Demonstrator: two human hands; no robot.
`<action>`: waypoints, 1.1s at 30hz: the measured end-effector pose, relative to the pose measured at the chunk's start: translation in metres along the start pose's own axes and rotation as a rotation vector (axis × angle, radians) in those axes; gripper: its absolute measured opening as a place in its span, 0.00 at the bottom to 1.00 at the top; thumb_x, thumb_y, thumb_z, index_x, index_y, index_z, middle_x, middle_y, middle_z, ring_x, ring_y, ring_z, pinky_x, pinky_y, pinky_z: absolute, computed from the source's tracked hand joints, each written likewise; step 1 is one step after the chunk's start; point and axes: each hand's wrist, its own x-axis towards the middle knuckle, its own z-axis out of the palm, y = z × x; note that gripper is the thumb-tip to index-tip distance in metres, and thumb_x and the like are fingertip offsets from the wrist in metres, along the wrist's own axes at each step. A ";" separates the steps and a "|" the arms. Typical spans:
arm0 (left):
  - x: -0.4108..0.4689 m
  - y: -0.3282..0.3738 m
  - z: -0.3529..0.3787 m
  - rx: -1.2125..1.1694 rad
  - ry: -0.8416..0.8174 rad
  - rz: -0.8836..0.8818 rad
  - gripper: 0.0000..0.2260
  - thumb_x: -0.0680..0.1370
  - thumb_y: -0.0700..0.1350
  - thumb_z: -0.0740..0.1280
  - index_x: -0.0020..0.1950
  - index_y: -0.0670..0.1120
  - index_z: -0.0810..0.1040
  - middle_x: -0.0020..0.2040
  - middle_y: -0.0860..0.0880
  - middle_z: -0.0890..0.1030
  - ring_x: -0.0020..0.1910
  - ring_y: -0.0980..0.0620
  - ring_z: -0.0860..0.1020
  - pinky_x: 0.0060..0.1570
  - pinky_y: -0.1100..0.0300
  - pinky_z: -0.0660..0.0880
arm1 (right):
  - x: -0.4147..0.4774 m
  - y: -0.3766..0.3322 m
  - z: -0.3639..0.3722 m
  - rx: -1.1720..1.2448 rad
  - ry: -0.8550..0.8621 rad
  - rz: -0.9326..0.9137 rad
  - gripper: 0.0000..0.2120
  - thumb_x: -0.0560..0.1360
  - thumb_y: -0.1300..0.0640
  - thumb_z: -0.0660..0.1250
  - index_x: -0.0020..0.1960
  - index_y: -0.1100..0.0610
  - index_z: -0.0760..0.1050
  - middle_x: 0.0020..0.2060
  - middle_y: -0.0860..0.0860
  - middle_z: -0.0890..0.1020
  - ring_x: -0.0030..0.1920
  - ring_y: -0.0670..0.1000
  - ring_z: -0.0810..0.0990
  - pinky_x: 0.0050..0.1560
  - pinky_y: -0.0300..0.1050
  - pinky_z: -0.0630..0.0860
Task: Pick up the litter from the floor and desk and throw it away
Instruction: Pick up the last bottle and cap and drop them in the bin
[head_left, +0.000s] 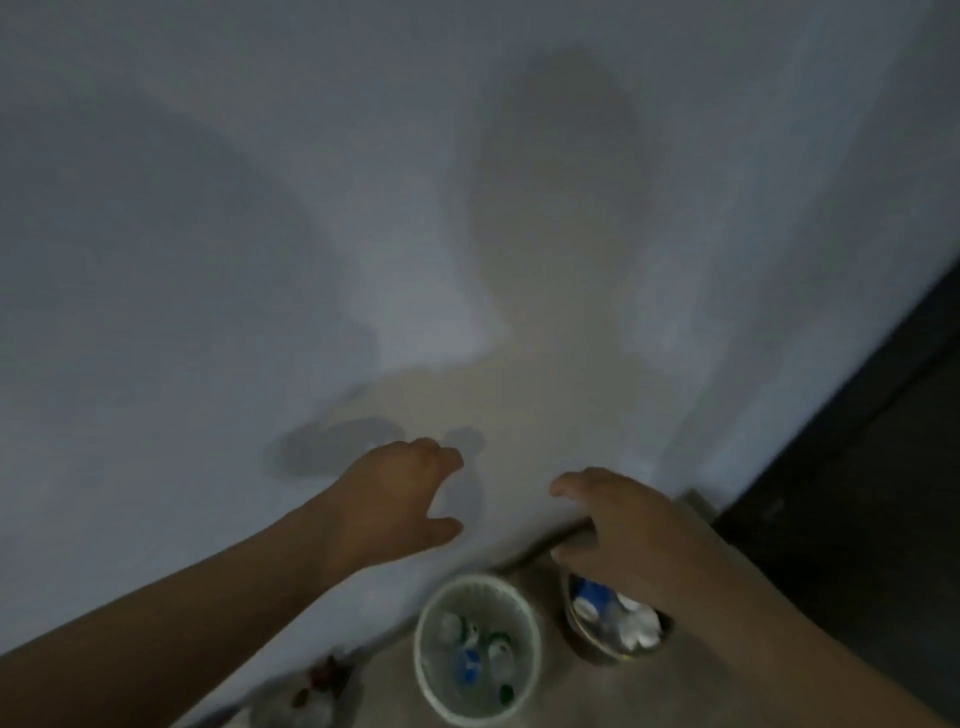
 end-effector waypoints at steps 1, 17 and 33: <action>-0.016 -0.005 -0.024 0.017 0.045 -0.021 0.28 0.74 0.60 0.65 0.71 0.51 0.66 0.64 0.51 0.74 0.62 0.52 0.73 0.61 0.58 0.69 | 0.004 -0.019 -0.020 -0.011 0.015 -0.052 0.29 0.74 0.45 0.68 0.72 0.47 0.64 0.67 0.47 0.70 0.66 0.48 0.70 0.65 0.40 0.67; -0.251 0.019 -0.163 0.138 0.447 -0.812 0.28 0.74 0.63 0.64 0.71 0.57 0.65 0.65 0.58 0.73 0.60 0.57 0.74 0.61 0.63 0.71 | 0.032 -0.246 -0.153 -0.134 0.102 -0.963 0.25 0.72 0.45 0.67 0.68 0.45 0.68 0.62 0.42 0.73 0.60 0.44 0.73 0.59 0.40 0.70; -0.563 0.190 -0.129 0.223 0.474 -1.592 0.25 0.73 0.62 0.66 0.68 0.60 0.67 0.62 0.60 0.73 0.55 0.61 0.73 0.52 0.70 0.68 | -0.179 -0.494 -0.056 -0.092 -0.078 -1.737 0.23 0.70 0.45 0.69 0.64 0.46 0.71 0.57 0.46 0.75 0.58 0.48 0.75 0.55 0.43 0.72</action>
